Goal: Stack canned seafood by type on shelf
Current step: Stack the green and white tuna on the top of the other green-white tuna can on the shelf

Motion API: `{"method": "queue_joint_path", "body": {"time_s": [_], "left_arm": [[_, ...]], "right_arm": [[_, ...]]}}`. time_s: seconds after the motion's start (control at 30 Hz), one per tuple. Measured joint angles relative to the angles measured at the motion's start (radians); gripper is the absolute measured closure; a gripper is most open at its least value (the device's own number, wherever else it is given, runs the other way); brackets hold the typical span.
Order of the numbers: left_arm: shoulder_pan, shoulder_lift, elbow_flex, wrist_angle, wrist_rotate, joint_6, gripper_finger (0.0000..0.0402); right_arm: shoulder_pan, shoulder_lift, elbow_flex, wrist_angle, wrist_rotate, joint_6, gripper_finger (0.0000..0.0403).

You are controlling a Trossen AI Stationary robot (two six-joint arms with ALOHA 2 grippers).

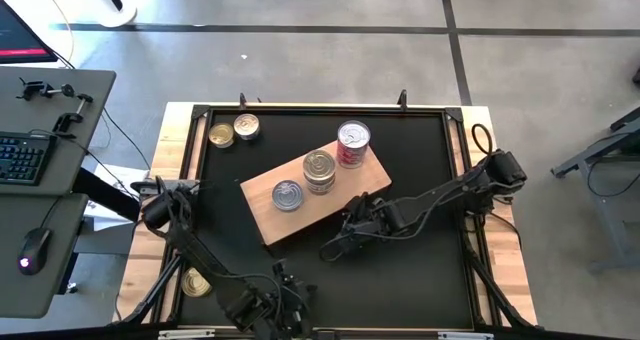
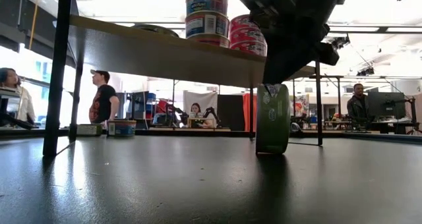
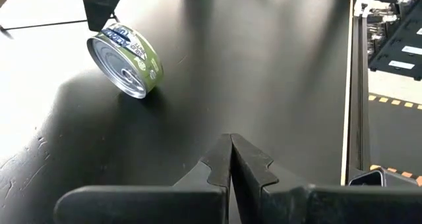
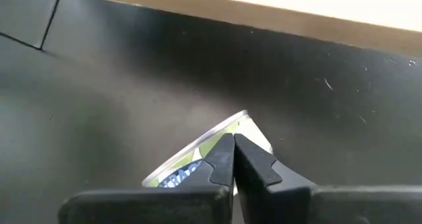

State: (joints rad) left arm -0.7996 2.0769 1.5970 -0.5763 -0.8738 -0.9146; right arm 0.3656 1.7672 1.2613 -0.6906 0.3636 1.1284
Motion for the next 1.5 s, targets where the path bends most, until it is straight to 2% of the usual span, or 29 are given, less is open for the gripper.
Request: {"method": "queue_joint_path", "body": {"time_s": [0.33, 0.6, 0.73, 0.83, 0.93, 1.07, 1.17, 1.23, 1.4, 1.5], "left_arm": [[0.022, 0.000, 0.000, -0.012, -0.003, 0.008, 0.0402], [0.056, 0.000, 0.000, -0.012, -0.003, 0.010, 0.0401], [0.063, 0.000, 0.000, -0.011, 0.018, 0.010, 0.0401], [0.054, 0.000, -0.015, 0.014, 0.048, -0.011, 0.0401], [0.015, 0.002, -0.030, 0.030, 0.067, -0.065, 0.0402], [-0.057, 0.002, -0.039, 0.027, 0.071, -0.156, 0.0401], [-0.107, -0.003, -0.041, 0.015, 0.074, -0.262, 0.0401], [-0.136, -0.011, -0.041, 0.015, 0.070, -0.331, 0.0402], [-0.184, -0.029, -0.040, 0.012, 0.052, -0.459, 0.0402], [-0.192, -0.032, -0.040, 0.013, 0.051, -0.489, 0.0401]], "right_arm": [[0.088, -0.001, 0.001, 0.016, -0.007, 0.148, 0.0403], [0.167, -0.001, 0.001, 0.141, -0.017, 0.254, 0.0403], [0.192, -0.020, 0.000, 0.150, 0.033, 0.236, 0.0403], [0.191, -0.057, 0.000, 0.202, 0.047, 0.063, 0.0403], [0.187, -0.075, 0.000, 0.309, 0.009, -0.178, 0.0402], [0.169, -0.056, 0.061, 0.329, -0.156, -0.495, 0.0377], [0.149, -0.015, 0.136, 0.218, -0.254, -0.695, 0.0321], [0.137, 0.026, 0.203, 0.124, -0.284, -0.816, 0.0271], [0.121, 0.148, 0.367, -0.141, -0.276, -1.098, 0.0146], [0.108, 0.227, 0.449, -0.292, -0.268, -1.225, 0.0104]]}}
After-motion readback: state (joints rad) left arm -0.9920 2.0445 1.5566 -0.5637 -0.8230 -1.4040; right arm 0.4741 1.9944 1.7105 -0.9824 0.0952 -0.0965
